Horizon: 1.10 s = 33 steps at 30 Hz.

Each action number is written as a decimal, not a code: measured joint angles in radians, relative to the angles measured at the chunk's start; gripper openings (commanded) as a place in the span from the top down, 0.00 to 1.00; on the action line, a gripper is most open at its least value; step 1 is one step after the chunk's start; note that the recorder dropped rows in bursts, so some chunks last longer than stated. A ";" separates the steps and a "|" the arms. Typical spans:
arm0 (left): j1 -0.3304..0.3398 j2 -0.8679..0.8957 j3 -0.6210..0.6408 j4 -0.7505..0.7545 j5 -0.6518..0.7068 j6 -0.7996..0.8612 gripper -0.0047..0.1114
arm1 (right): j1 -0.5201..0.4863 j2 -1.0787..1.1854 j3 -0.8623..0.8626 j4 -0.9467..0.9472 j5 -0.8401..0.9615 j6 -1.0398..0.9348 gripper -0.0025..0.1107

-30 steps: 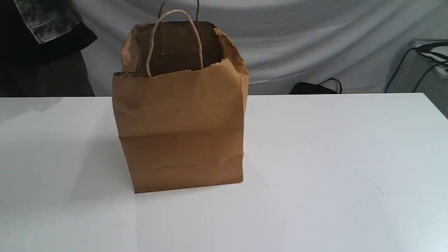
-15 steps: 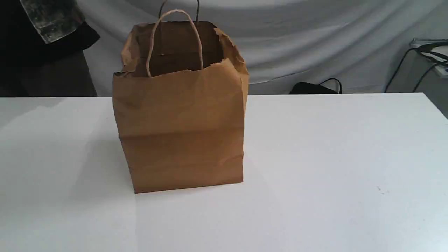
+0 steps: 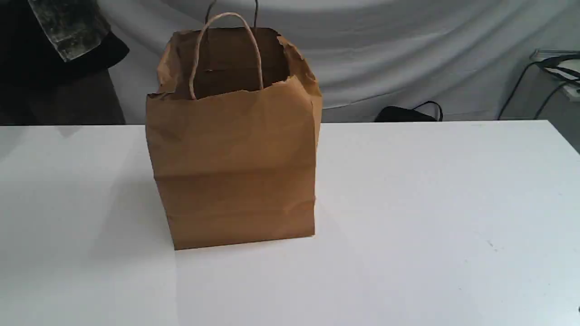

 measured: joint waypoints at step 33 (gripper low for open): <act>0.000 0.000 0.000 0.000 0.000 -0.002 0.96 | 0.000 0.000 0.000 1.156 0.401 -1.925 0.98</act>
